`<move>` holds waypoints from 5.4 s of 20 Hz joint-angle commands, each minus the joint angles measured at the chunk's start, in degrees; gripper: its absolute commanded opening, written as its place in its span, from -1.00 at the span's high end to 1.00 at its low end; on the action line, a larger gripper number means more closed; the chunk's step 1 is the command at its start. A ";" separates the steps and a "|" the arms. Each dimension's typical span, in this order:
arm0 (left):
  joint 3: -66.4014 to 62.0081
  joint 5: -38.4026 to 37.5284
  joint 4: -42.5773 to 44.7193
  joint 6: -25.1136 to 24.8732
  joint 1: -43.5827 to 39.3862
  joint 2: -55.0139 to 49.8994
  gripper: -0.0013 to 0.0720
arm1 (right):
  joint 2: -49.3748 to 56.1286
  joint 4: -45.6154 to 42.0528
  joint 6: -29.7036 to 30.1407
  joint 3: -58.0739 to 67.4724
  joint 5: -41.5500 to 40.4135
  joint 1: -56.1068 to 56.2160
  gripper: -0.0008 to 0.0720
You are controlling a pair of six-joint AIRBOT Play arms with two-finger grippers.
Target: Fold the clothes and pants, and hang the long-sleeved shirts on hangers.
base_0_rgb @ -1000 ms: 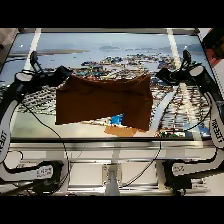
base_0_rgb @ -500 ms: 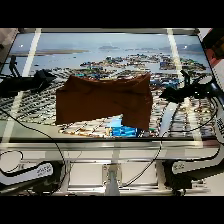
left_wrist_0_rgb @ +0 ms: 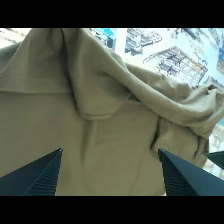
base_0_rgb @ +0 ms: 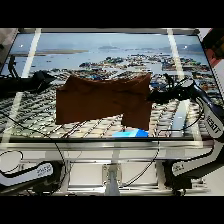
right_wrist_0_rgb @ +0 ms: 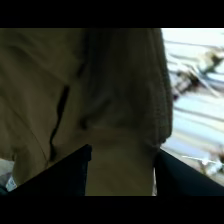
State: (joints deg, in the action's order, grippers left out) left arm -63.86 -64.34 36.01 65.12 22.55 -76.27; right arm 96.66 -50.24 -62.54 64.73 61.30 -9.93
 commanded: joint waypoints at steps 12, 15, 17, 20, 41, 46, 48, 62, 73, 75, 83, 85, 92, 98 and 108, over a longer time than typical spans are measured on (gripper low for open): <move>15.28 -2.54 10.69 -3.23 2.16 3.78 -0.92 | 0.66 1.60 0.09 -0.15 -4.15 1.05 0.93; 22.56 -2.54 10.75 -9.38 4.42 8.41 -0.60 | 0.61 1.62 0.09 -0.15 -4.07 1.05 0.93; 24.28 -1.92 11.39 -10.60 6.25 10.16 -0.60 | 0.59 1.60 0.09 -0.15 -3.69 1.05 0.93; 24.35 -0.81 15.98 -8.07 8.50 9.97 -0.60 | 0.48 1.60 0.09 -0.15 -3.69 1.05 0.93; 26.80 4.72 15.32 -12.50 4.68 -4.22 0.54 | -0.57 1.95 0.13 0.57 -2.08 1.05 0.93; 26.73 6.29 7.61 -16.41 4.68 -3.65 0.91 | -0.85 1.97 0.79 0.57 -0.52 1.05 0.93; 26.56 6.23 2.91 -18.71 4.68 -1.90 0.91 | -1.66 1.79 1.36 0.57 1.55 1.05 0.93; 12.39 6.49 -29.68 -24.06 4.70 37.90 0.91 | -52.37 1.95 0.81 0.59 2.62 1.01 0.93; 12.41 25.42 -28.26 -24.04 4.70 65.61 0.92 | -83.54 -1.46 -4.52 3.50 -18.18 1.01 0.93; 12.41 28.94 -25.38 -23.93 4.70 68.46 0.92 | -84.02 -1.49 -7.08 5.84 -16.37 1.01 0.93; 12.70 25.75 -2.82 -1.03 4.70 64.35 0.92 | -75.91 -8.28 -20.00 6.75 -9.66 1.01 0.93; 13.33 17.81 1.29 5.22 4.66 57.31 0.92 | -67.04 -8.31 -20.06 6.75 -7.61 1.05 0.93; 13.75 28.44 -10.40 -13.49 -11.17 19.45 0.92 | -31.17 -1.49 -19.89 6.82 -12.33 1.07 0.93; 4.57 51.87 -11.21 -22.56 -24.39 -0.76 0.92 | -18.32 1.95 -19.87 6.82 -24.39 1.07 0.93; 3.32 55.08 -10.60 -22.53 -24.83 -9.84 0.92 | -8.57 -4.85 -19.69 6.78 -26.91 1.05 0.93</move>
State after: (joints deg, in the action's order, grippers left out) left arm -60.31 -10.09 25.06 42.89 -2.11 -83.50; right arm 84.75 -53.63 -82.41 71.53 33.54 -8.91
